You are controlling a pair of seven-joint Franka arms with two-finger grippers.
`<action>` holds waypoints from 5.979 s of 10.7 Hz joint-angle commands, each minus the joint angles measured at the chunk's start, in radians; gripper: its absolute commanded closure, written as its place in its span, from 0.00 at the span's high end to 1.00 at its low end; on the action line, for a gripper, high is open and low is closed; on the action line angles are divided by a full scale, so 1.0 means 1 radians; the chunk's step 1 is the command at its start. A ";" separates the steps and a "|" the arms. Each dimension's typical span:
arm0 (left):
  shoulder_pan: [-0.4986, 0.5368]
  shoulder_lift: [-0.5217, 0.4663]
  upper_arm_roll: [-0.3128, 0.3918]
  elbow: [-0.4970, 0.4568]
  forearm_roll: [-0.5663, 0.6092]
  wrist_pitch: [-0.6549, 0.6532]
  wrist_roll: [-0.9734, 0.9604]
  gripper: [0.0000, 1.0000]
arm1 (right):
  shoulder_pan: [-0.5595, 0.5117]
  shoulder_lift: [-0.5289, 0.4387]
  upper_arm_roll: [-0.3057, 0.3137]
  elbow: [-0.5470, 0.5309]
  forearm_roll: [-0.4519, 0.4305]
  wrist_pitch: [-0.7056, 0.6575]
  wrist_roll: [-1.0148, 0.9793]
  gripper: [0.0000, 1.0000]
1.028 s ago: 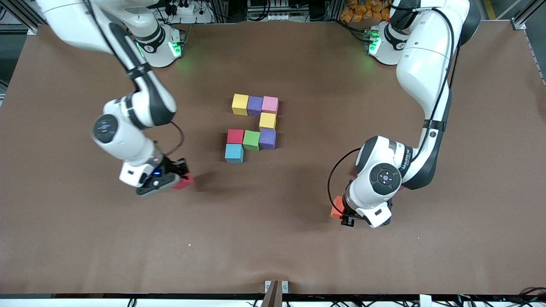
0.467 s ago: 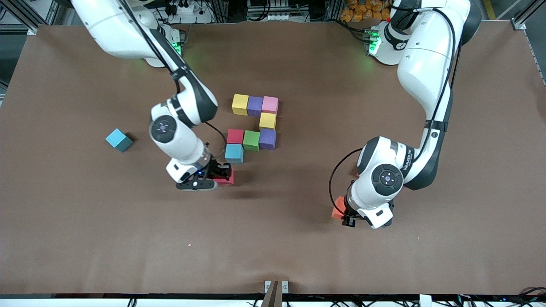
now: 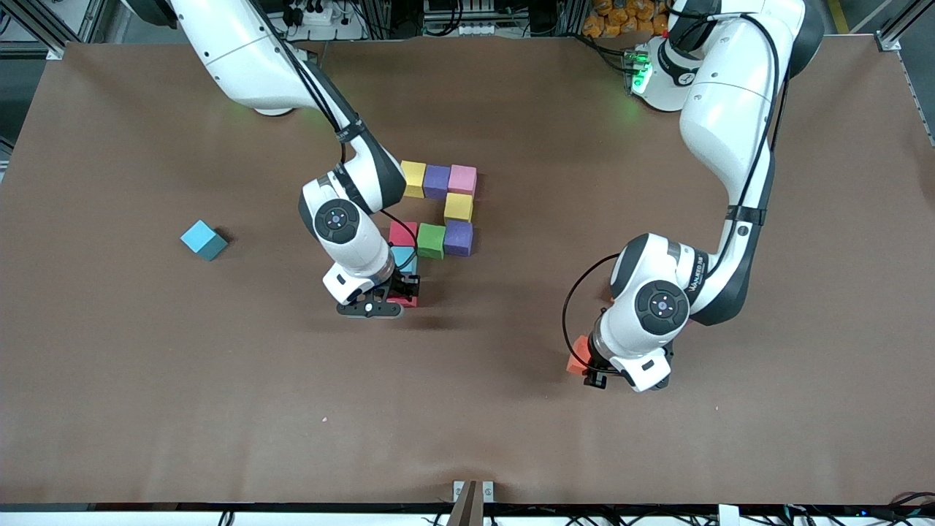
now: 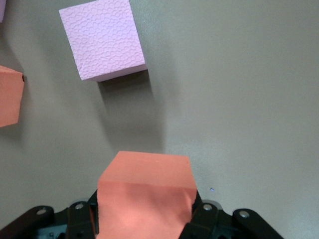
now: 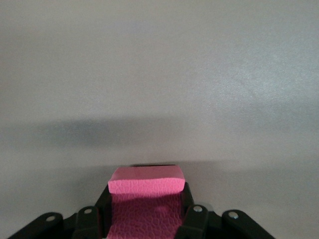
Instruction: Form number 2 with 11 blocks
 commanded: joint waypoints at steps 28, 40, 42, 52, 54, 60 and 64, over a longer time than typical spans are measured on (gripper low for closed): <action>-0.237 0.046 0.011 0.005 -0.011 0.007 -0.482 0.38 | 0.039 -0.046 -0.011 0.000 -0.221 -0.059 0.222 1.00; -0.403 0.098 0.035 0.062 -0.017 0.076 -0.631 0.38 | -0.361 -0.451 0.013 0.003 -0.200 -0.512 -0.356 1.00; -0.404 0.115 0.032 0.082 -0.017 0.112 -0.671 0.38 | -0.401 -0.540 0.005 0.003 -0.180 -0.715 -0.435 1.00; -0.415 0.117 0.035 0.085 -0.018 0.223 -0.762 0.38 | -0.589 -0.597 -0.039 0.388 -0.031 -1.118 -0.599 1.00; -0.429 0.118 0.038 0.084 -0.017 0.249 -0.762 0.38 | -0.599 -0.594 -0.041 0.387 -0.031 -1.116 -0.604 1.00; -0.456 0.158 0.040 0.077 -0.017 0.272 -0.762 0.39 | -0.670 -0.543 -0.041 0.382 -0.016 -1.064 -0.680 1.00; -0.463 0.167 0.040 0.074 -0.018 0.270 -0.763 0.39 | -0.664 -0.546 -0.039 0.382 -0.013 -1.063 -0.674 1.00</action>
